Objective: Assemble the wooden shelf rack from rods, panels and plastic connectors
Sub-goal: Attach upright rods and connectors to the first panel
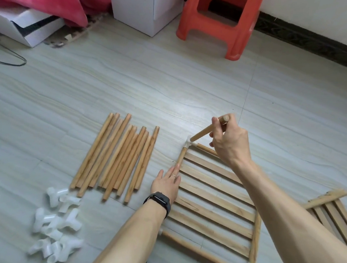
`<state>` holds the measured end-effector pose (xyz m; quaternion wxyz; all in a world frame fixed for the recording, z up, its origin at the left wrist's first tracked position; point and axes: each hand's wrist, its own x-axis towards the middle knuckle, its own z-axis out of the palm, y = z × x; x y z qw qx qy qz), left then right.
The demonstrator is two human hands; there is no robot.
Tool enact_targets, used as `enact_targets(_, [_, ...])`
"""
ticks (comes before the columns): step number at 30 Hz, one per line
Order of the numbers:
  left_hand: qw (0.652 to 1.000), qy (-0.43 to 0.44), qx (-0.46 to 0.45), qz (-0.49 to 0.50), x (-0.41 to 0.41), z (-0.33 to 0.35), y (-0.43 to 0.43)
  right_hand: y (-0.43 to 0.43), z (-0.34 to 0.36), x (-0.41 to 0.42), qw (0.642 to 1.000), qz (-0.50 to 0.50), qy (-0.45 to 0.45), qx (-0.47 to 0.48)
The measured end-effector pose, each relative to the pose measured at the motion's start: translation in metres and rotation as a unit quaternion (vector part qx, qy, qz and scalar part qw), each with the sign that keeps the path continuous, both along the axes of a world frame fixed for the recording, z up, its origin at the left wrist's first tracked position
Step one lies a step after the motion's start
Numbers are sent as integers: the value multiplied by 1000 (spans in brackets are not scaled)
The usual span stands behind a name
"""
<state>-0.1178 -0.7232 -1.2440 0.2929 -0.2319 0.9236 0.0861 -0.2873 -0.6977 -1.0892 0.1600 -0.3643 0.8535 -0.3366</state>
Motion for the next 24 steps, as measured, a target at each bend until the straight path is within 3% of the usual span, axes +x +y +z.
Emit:
enact_targets(18, [999, -35, 0, -11, -2, 2, 0, -39, -15, -5, 992, 72, 95, 47])
enact_targets(24, [999, -37, -4, -16, -4, -2, 0, -9, -25, -7, 996, 0, 32, -79])
